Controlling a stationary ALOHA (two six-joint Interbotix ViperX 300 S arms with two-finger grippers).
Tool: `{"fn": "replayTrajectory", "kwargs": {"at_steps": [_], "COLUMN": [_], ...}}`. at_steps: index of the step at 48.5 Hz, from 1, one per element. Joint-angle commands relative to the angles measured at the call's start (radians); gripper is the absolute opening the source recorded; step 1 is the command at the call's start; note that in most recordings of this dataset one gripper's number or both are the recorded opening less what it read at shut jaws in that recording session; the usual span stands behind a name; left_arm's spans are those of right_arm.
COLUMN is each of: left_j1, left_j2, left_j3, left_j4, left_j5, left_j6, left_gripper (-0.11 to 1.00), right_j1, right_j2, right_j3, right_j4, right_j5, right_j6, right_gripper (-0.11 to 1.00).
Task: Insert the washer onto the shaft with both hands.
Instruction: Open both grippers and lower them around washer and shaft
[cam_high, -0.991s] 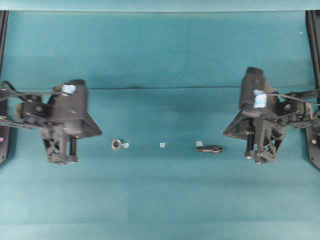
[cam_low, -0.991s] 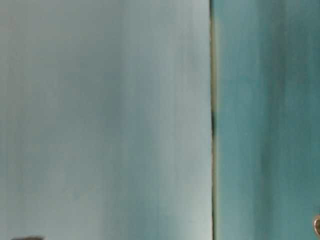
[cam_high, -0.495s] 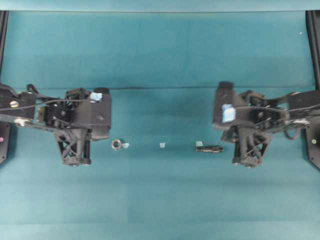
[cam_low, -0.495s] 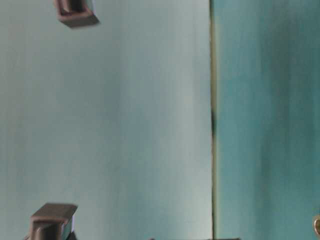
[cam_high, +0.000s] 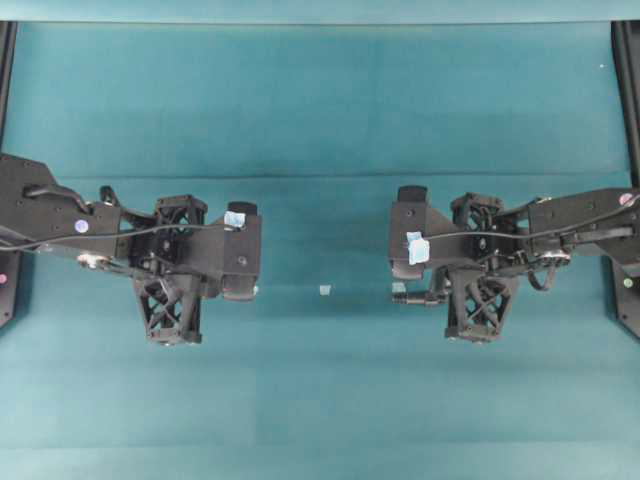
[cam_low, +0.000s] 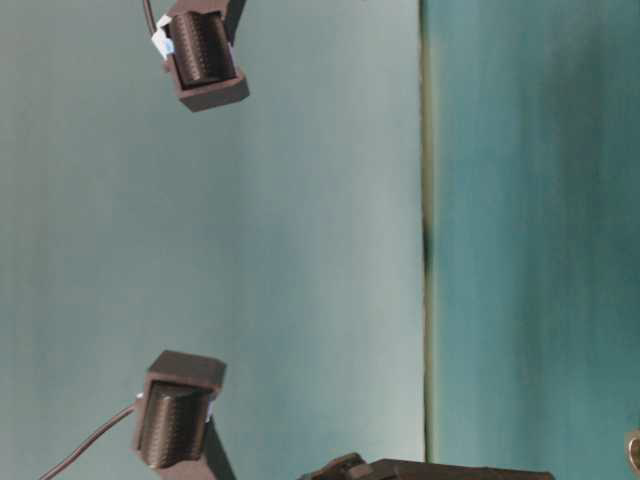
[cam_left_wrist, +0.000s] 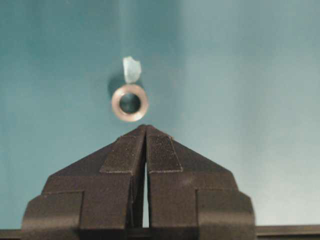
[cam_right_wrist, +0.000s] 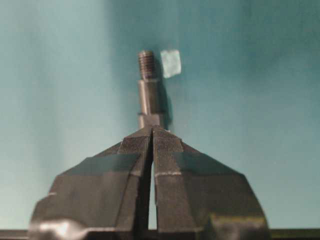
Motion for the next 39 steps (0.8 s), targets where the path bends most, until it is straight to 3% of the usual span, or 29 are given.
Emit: {"fn": "replayTrajectory", "kwargs": {"at_steps": [1, 18, 27, 32, 39], "left_j1": [-0.002, -0.002, -0.003, -0.002, -0.002], "left_j2": [-0.003, 0.0, 0.002, 0.002, 0.003], "left_j3": [-0.014, -0.008, -0.006, -0.006, -0.005], "left_j4": [0.003, 0.002, 0.002, 0.002, 0.002], "left_j5": [-0.002, -0.025, -0.025, -0.028, -0.052], "left_j6": [0.002, 0.0, 0.0, 0.0, -0.002], "left_gripper": [0.02, 0.02, 0.02, 0.07, 0.43], "right_j1": [0.005, 0.006, 0.006, 0.006, 0.008], "right_j2": [-0.006, 0.002, 0.008, 0.011, 0.025], "right_j3": [-0.014, -0.011, -0.014, -0.014, -0.009], "right_j4": [-0.003, -0.003, -0.003, -0.003, -0.02], "right_j5": [-0.002, -0.028, -0.028, -0.028, -0.025], "right_j6": [-0.009, -0.002, -0.002, -0.003, 0.0], "right_gripper": [-0.09, -0.07, 0.01, 0.16, 0.55]}}
